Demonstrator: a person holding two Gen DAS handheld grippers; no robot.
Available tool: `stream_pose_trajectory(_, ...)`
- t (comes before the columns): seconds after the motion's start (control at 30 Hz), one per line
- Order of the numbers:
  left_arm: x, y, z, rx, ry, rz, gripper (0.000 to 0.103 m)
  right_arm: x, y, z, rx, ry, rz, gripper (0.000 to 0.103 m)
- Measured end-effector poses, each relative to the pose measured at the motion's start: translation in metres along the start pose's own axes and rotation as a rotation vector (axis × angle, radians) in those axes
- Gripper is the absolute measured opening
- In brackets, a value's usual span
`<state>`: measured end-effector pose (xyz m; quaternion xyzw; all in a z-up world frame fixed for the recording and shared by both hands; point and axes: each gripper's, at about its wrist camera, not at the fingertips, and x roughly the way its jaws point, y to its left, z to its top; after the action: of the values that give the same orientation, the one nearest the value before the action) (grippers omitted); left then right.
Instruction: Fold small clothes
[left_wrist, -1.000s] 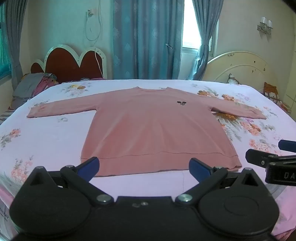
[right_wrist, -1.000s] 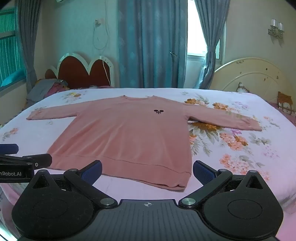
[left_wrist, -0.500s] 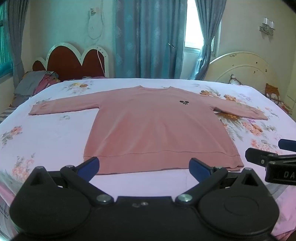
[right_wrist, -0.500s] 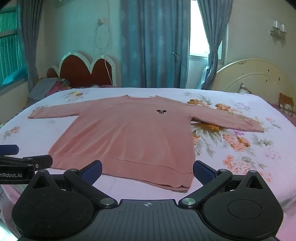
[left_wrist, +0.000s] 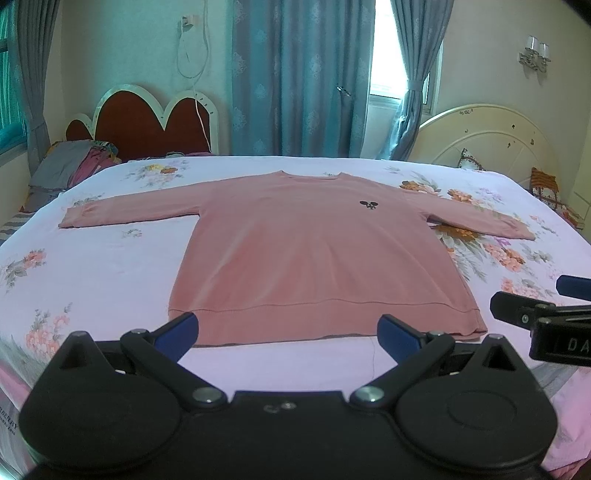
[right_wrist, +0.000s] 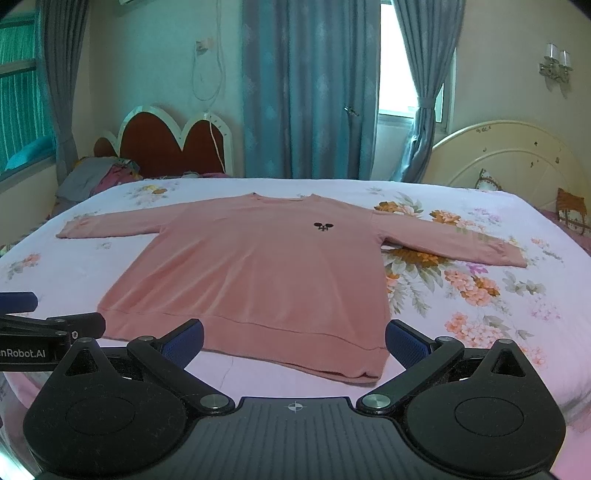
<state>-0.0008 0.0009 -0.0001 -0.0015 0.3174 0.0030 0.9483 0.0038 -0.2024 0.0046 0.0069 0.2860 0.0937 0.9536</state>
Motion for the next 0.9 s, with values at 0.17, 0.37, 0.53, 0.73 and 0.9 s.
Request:
stream_pose_trajectory(0.17, -0.0007, 0.0003, 0.0002, -0.001, 0.0, 0.001, 0.103, -0.0009, -0.0005, 0.0001, 0.001, 0.0, 0.002, 0.103)
stream_pose_trajectory(0.37, -0.0008, 0.0005, 0.0001, -0.001, 0.0, 0.0, 0.103, -0.0019, 0.0, -0.0003, 0.0, -0.001, 0.001, 0.103)
stream_pose_trajectory(0.53, -0.0007, 0.0004, 0.0001, 0.0, -0.001, 0.001, 0.103, -0.0017, -0.0002, -0.0002, 0.001, 0.0, 0.001, 0.103)
stream_pose_trajectory(0.73, -0.0011, 0.0006, 0.0001, 0.0, 0.001, 0.002, 0.103, -0.0037, -0.0005, 0.0005, 0.003, 0.0, 0.003, 0.103)
stream_pose_trajectory(0.9, -0.0022, 0.0015, -0.0001, -0.001, -0.002, 0.002, 0.103, -0.0048, 0.0012, 0.0011, 0.001, -0.003, 0.001, 0.103)
